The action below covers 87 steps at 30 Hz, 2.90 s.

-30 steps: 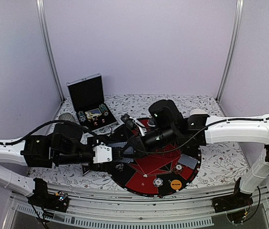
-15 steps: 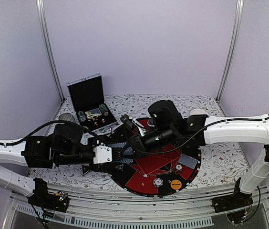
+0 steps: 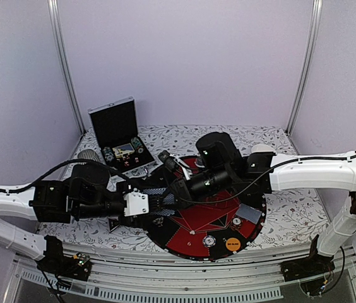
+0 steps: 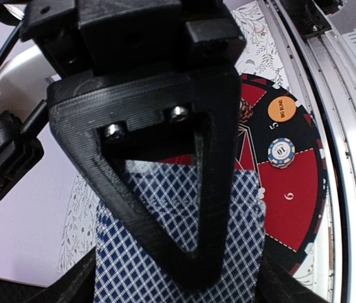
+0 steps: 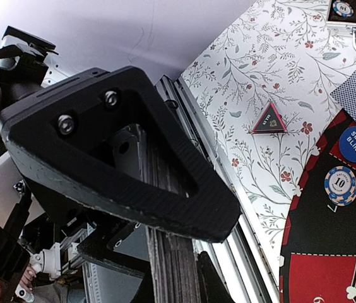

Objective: Distribute texas hold em gaming equipment
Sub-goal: Pass from the right arm to the left, then pick up the poker card from the face-down deck piles.

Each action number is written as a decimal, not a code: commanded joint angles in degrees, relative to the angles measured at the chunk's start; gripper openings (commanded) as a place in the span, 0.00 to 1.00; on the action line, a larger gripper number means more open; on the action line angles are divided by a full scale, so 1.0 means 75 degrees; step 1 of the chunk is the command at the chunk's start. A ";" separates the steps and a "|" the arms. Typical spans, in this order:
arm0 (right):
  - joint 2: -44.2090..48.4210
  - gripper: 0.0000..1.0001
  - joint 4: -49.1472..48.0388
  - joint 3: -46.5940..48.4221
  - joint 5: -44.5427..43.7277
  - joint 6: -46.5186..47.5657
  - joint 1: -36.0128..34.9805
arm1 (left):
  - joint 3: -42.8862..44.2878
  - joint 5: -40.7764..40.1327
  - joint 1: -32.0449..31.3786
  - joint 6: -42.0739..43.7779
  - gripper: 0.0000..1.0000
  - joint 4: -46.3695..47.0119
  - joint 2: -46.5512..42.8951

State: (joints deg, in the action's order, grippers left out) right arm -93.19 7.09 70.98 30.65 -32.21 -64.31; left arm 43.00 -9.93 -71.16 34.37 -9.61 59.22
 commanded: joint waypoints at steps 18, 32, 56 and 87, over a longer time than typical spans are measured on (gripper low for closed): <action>0.0004 0.40 -0.0458 -0.0043 -0.0652 -0.0235 0.0097 | -0.0075 0.0165 0.0156 -0.0335 0.63 0.0263 -0.0161; 0.0537 0.46 0.0226 -0.0498 -0.1587 -0.0125 0.0126 | -0.0068 -0.0008 0.0227 -0.0411 0.59 0.0238 -0.0056; 0.0641 0.34 0.0096 -0.0622 -0.1409 -0.0134 0.0161 | -0.0108 -0.0173 0.0221 -0.0335 0.59 0.0263 0.0081; 0.0520 0.45 -0.0043 -0.0741 -0.1840 -0.0215 0.0208 | -0.0179 -0.0216 0.0303 -0.0329 0.59 0.0332 0.0041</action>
State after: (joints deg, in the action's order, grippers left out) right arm -92.25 4.82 67.24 20.27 -33.69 -63.31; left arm 42.19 -11.20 -69.73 31.88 -9.19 60.01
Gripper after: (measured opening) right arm 0.462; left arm 0.589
